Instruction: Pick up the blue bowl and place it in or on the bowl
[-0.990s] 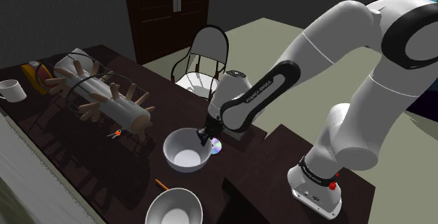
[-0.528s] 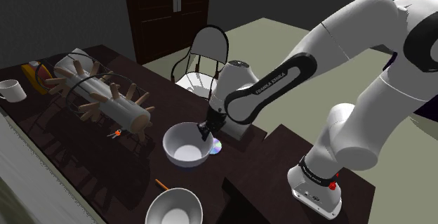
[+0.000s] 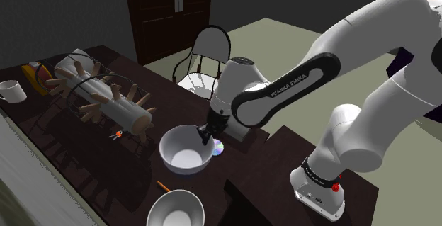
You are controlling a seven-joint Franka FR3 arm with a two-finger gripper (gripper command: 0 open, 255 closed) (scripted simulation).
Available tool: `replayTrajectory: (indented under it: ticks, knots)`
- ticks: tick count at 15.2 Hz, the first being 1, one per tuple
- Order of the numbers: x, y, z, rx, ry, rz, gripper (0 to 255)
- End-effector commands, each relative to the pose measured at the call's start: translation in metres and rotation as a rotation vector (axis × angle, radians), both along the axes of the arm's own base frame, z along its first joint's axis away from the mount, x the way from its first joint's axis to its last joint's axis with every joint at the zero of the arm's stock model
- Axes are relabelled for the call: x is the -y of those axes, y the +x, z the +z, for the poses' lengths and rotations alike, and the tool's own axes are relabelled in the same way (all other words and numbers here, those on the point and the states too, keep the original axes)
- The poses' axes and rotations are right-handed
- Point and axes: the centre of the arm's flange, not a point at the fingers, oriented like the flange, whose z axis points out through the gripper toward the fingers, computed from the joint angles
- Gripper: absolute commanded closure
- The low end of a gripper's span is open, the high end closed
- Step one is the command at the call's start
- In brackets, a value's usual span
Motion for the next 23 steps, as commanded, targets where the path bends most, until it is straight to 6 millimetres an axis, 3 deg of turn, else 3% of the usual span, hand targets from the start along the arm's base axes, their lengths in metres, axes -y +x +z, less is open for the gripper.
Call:
replayTrajectory:
  ticks: [1, 12, 23]
  knots:
    - [-0.019, -0.018, 0.003, 0.001, 0.000, -0.002, 255]
    - [-0.123, -0.108, 0.024, 0.001, 0.000, -0.002, 255]
    - [-0.123, -0.108, -0.034, 0.001, 0.000, -0.002, 255]
